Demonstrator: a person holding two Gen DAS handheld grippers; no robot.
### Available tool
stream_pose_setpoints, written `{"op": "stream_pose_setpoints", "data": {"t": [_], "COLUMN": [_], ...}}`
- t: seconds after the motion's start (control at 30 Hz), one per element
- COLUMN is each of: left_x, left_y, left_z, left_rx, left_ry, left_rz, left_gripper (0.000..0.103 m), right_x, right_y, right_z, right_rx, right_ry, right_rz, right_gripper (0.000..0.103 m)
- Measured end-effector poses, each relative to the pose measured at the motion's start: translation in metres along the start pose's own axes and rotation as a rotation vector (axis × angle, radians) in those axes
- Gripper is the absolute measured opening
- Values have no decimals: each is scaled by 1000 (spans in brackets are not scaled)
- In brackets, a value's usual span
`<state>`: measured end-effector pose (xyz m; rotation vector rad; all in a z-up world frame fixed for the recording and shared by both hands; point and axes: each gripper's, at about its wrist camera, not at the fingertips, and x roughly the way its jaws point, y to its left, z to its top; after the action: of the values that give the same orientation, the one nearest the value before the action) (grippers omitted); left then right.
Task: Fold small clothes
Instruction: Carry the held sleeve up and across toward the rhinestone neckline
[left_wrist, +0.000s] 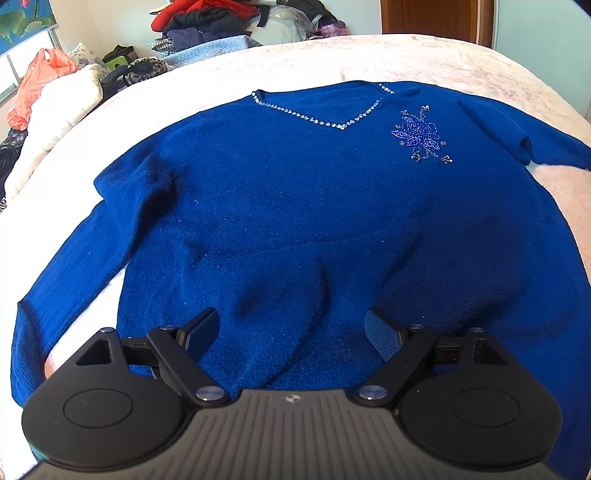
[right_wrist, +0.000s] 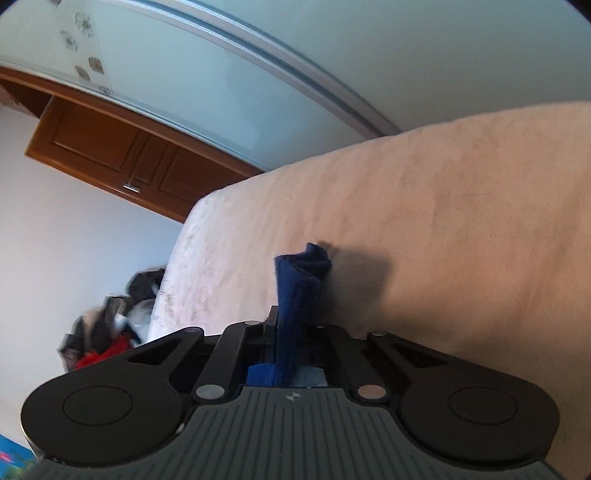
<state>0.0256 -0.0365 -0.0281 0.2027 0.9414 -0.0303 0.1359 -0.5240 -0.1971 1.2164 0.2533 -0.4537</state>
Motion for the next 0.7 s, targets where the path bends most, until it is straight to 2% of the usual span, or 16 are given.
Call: {"op": "stream_pose_setpoints", "data": {"t": [0.1,0.3,0.37,0.53,0.7], "left_x": [2,3,4,5,7], "left_y": [3,10,12,18,25], "left_z": [1,5,6,9,13], "left_rx": [-10,-30,-38,-59,-80], "left_ry": [7,0,-3,-26,-50], "left_rz": [5,9,8,-1,26], "left_gripper": [86,86,86,86,86], "right_x": [-7,-29,-32,-47,-47], "right_y": [26,78,90,99,121], "right_z": [16,78,87,65,5], "right_rx": [-146,-322,-375,-552,-746], "right_ry": [-30,-156,-180,-183,-108], "right_rz": [-5,-1,-10,-44,25], "right_gripper": [7,7,7,7,8]}}
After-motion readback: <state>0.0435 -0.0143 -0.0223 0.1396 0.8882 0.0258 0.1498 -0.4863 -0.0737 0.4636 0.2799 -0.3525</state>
